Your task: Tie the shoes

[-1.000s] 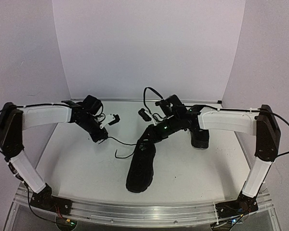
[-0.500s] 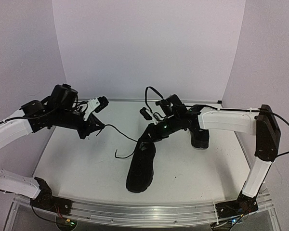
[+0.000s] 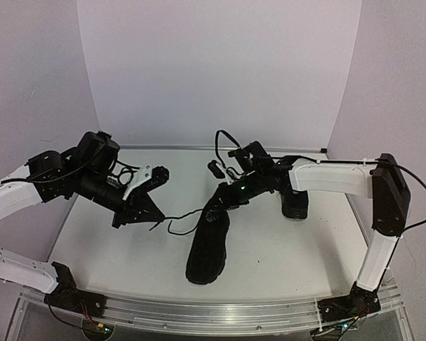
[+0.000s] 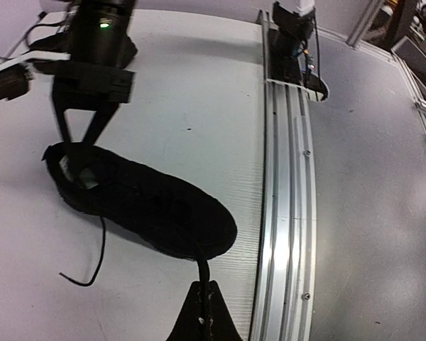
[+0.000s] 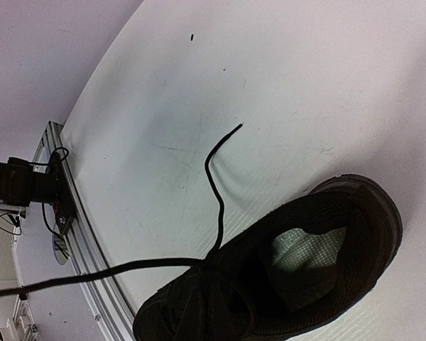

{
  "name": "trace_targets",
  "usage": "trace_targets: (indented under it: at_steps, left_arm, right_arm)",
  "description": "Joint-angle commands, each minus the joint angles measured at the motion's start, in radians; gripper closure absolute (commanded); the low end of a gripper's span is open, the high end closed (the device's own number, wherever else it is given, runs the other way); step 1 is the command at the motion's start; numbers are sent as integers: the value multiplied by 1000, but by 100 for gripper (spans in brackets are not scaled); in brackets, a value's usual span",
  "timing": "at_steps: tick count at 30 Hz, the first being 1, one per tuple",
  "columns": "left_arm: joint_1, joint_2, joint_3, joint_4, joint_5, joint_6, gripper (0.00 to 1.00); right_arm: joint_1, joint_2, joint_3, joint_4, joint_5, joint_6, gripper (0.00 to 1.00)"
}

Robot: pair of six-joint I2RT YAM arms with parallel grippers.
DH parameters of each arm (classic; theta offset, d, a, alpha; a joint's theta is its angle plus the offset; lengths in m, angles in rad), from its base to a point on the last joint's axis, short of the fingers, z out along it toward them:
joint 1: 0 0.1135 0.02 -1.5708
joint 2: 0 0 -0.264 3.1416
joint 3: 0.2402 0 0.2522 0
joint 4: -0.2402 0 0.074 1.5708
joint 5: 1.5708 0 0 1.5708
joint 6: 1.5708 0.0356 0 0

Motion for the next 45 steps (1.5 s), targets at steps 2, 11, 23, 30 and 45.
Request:
trace_targets:
  at_steps: [2,11,23,30,45]
  left_arm:
    - [-189,140,163,-20,-52,82,100]
    - [-367,506,398,-70,-81,218,100]
    - [-387,771,533,92,-151,414,100]
    - [-414,887,678,31,-158,462,95]
    - [-454,931,778,0,-194,457,62]
  right_arm:
    - [-7,24,56,32,-2,7,100]
    - [-24,17,63,31,-44,-17,100]
    - [-25,-7,6,41,-94,-75,100]
    - [-28,-1,1,43,-99,-92,100]
    - [-36,7,-4,56,-112,-95,100]
